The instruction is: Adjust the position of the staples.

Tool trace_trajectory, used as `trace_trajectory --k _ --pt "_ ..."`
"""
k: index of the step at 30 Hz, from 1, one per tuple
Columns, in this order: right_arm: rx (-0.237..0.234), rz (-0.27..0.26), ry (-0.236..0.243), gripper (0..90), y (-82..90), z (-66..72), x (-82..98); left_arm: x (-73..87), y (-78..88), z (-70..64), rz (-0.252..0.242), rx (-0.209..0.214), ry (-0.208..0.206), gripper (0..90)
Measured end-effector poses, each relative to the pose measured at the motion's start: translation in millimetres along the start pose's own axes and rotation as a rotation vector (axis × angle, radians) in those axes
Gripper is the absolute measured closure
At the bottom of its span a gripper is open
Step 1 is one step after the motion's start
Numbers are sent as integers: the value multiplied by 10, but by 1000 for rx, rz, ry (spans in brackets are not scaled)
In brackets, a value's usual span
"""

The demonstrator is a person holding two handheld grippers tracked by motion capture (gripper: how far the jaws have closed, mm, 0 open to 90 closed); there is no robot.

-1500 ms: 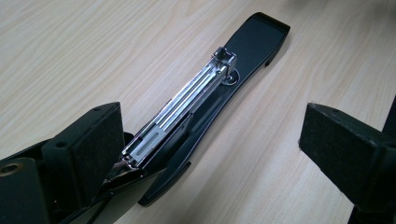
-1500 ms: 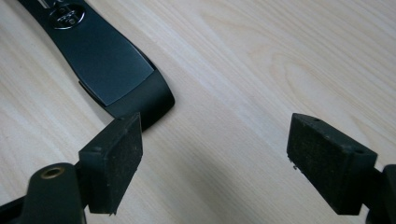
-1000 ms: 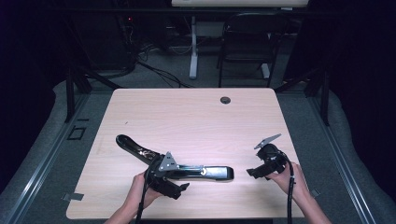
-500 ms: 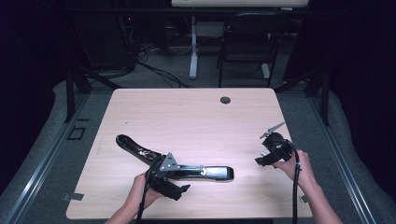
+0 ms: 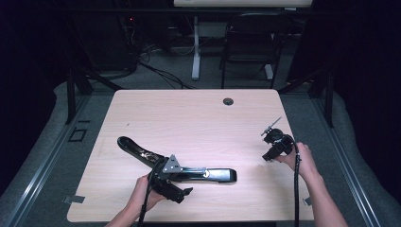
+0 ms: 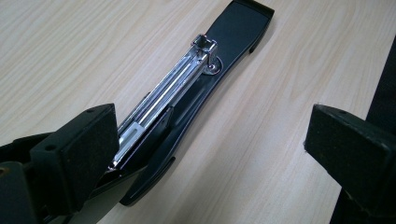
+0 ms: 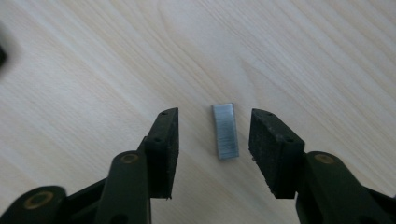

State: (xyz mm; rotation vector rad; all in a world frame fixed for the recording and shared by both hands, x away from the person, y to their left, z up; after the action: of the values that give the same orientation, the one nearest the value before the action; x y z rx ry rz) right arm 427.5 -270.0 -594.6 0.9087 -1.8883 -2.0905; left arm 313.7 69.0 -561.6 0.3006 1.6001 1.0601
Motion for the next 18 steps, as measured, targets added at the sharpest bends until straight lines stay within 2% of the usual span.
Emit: trace_trajectory --k 1,3,4,6,7,9,10,11,12,13,15,17,18 --pt "16 73 44 559 32 -46 17 -2 -1 -1 1 4 0 36" --pt "29 88 62 605 27 -76 17 -12 6 -3 -6 5 3 35" --pt "32 76 52 614 15 -90 17 -13 9 -3 -6 3 0 36" --pt "24 109 68 623 22 -107 34 -11 4 -4 -5 6 2 36" --pt "29 81 41 622 -13 -100 38 -7 2 0 3 6 0 36" --pt "18 116 67 623 -2 -121 49 -3 -12 2 8 5 0 36" --pt "21 117 68 623 -11 -125 52 -1 -18 -2 9 10 3 37" --pt "8 26 -5 623 -92 -69 36 0 -20 -4 11 11 2 37" --pt "24 91 48 627 -63 -102 48 1 -21 -5 11 11 2 38" --pt "21 79 36 629 -82 -87 49 1 -18 -6 10 15 3 38" --pt "56 123 82 648 -71 -123 57 -5 -10 -6 0 21 1 38" --pt "48 86 56 669 -123 -94 60 -10 1 -12 -5 29 -4 38" --pt "58 101 67 681 -121 -99 65 -12 2 -15 -7 30 -2 39"
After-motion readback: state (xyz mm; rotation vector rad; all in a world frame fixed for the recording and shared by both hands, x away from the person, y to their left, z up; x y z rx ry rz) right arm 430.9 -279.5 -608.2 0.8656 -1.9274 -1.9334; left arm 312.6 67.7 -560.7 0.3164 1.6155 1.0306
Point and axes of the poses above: each handheld gripper's, and its own axes: y roughly backward along the jaws, x roughly out of its underside, z roughly to its left, the point moved 7 cm from there along -y, roughly forward along the jaws, and after that the axes turned 4 degrees about -y, right-handed, at the moved point
